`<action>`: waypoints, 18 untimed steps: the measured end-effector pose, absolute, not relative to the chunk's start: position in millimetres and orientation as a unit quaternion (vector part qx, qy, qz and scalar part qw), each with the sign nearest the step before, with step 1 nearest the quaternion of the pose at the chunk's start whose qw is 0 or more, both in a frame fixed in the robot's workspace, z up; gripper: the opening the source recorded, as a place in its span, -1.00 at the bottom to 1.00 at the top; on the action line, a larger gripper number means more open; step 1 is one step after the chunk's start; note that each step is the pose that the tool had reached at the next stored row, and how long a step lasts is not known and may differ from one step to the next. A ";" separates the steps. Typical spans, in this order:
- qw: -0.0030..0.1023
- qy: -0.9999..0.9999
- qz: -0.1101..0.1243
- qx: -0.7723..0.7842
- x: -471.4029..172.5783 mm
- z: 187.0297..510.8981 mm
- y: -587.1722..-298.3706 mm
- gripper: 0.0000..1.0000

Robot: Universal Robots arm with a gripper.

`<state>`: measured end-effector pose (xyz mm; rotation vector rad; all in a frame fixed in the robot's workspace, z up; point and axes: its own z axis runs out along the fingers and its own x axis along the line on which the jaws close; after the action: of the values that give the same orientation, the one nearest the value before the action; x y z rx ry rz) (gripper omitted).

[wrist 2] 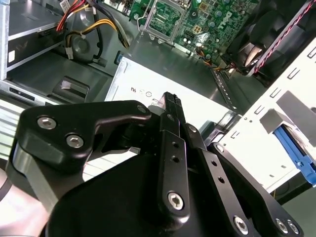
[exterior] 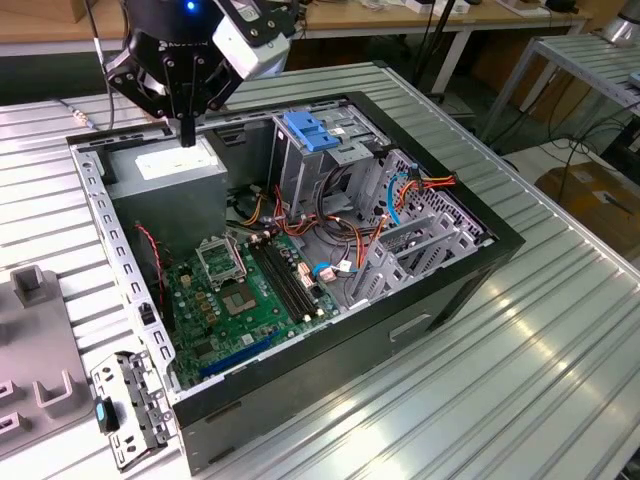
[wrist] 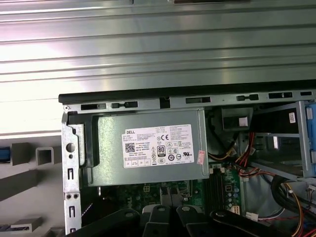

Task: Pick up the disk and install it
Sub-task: 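Reach for the disk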

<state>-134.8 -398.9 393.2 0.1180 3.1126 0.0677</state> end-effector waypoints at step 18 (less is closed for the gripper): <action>0.013 0.999 0.022 0.038 -145.6 393.1 -398.9 -0.79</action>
<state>-145.6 -398.9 393.1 0.1180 3.1130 0.0676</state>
